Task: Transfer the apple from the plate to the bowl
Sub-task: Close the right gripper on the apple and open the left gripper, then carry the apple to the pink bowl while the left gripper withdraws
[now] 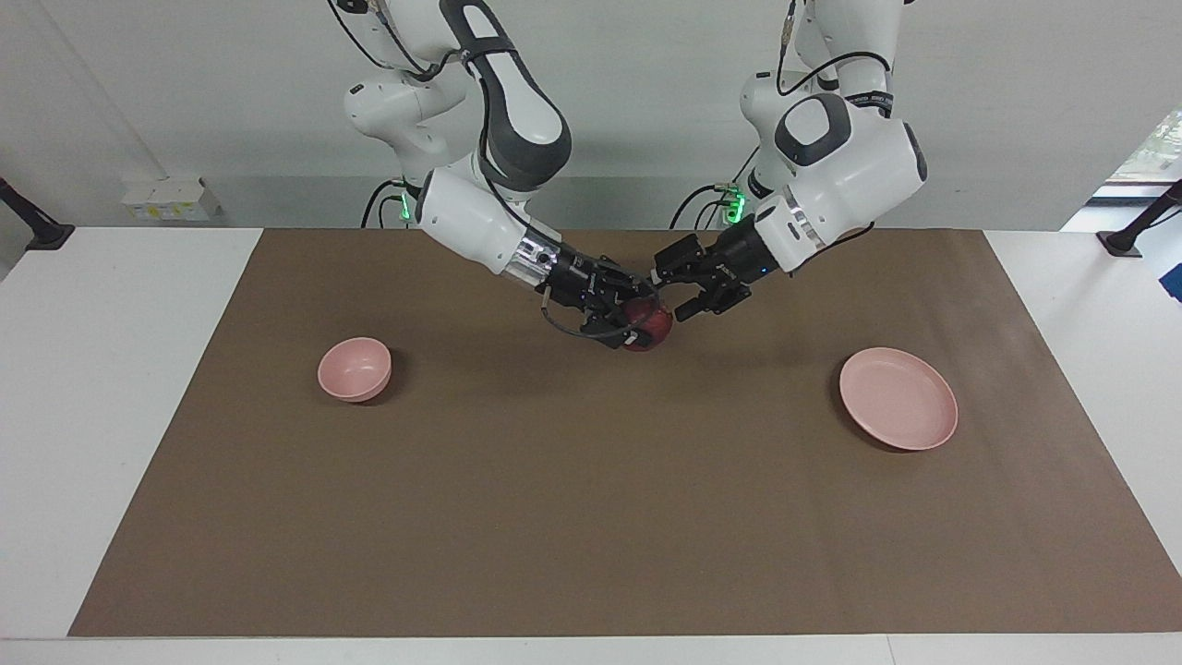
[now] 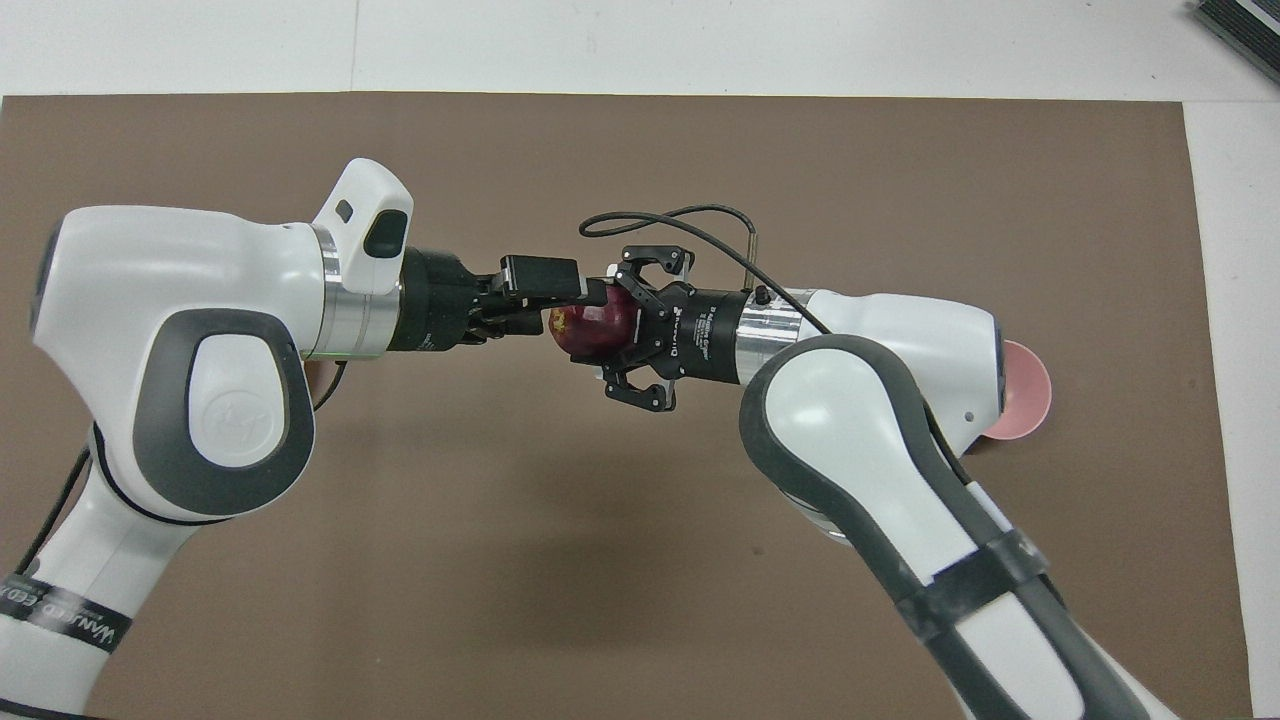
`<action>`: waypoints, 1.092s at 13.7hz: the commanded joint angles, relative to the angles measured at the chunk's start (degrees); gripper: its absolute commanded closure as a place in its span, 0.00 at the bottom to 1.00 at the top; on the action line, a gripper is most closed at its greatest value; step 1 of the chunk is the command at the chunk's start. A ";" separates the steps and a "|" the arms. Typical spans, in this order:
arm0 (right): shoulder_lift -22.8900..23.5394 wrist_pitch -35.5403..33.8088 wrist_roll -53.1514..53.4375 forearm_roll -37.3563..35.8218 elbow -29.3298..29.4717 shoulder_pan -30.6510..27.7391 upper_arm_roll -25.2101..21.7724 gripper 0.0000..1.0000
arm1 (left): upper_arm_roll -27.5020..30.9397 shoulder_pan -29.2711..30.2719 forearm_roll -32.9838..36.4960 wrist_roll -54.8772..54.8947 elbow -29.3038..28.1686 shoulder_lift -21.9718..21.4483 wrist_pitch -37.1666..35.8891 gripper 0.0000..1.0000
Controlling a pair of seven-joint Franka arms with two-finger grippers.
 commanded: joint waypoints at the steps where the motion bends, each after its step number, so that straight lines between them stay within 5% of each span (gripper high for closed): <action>1: 0.08 0.81 -3.05 -5.31 -0.31 -0.33 0.26 1.00 | 0.46 -0.58 3.57 -1.47 0.38 -0.59 -0.99 0.00; 7: 1.04 -0.86 -14.56 -17.26 -0.67 -6.30 0.09 1.00 | 1.33 0.56 28.06 -1.11 0.46 -0.33 -1.69 0.00; 12: 0.09 -9.62 -25.28 -41.93 -0.58 -13.15 -0.09 1.00 | 2.48 7.67 33.74 -1.11 0.73 -0.59 -11.78 0.00; 15: -2.90 -17.61 -29.41 -60.03 -0.67 -15.96 -0.09 1.00 | 2.39 7.60 48.54 -0.94 2.30 -0.51 -14.79 0.00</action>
